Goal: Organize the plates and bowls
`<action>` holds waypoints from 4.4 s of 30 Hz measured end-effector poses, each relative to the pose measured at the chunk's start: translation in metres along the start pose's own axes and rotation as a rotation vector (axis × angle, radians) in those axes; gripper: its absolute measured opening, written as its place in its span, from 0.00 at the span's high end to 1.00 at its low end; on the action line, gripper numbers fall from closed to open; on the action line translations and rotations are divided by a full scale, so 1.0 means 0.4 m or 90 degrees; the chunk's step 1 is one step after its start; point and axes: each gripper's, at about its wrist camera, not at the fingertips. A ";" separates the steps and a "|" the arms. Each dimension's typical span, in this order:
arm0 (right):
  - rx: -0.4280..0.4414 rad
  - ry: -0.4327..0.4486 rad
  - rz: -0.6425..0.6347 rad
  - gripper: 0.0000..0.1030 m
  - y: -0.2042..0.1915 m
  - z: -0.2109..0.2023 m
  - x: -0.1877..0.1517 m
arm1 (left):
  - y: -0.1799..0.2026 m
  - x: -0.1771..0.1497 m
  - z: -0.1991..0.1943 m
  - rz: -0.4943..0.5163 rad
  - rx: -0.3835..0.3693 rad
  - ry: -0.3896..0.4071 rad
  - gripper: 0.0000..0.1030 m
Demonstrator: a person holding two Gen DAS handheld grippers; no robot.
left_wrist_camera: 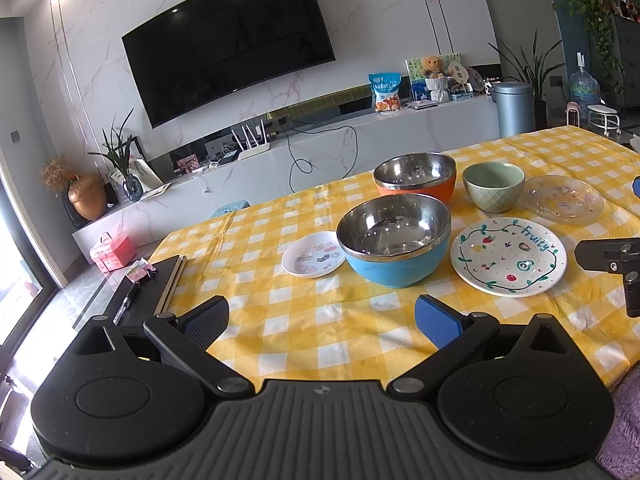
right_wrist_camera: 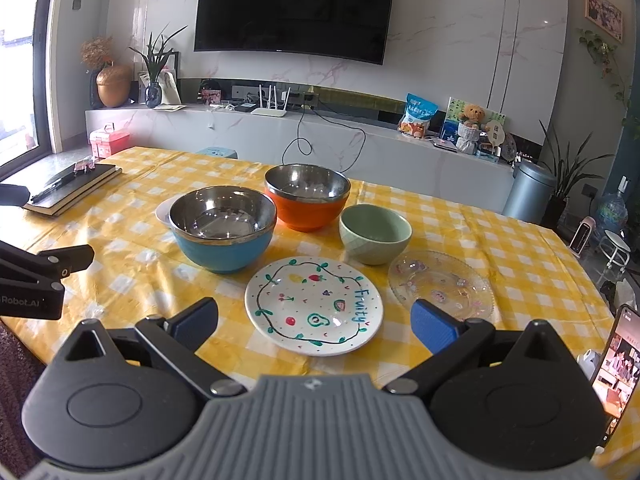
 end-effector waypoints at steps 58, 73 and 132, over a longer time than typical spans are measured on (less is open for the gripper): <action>0.036 -0.156 0.306 0.86 0.147 0.422 -0.074 | 0.040 0.029 0.398 -0.356 -0.263 -0.087 0.70; 0.048 -0.170 0.318 0.90 0.152 0.399 -0.076 | 0.029 0.023 0.366 -0.353 -0.271 -0.074 0.85; 0.164 -0.209 0.136 0.93 -0.245 0.231 -0.028 | -0.279 -0.178 0.132 -0.480 -0.130 -0.083 0.85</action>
Point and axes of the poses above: each gripper's, at about its wrist camera, not at the fingertips, and z roughly the way its jaws point, y to its right, x to its top, and after that the axes turned 14 degrees about -x, right-handed
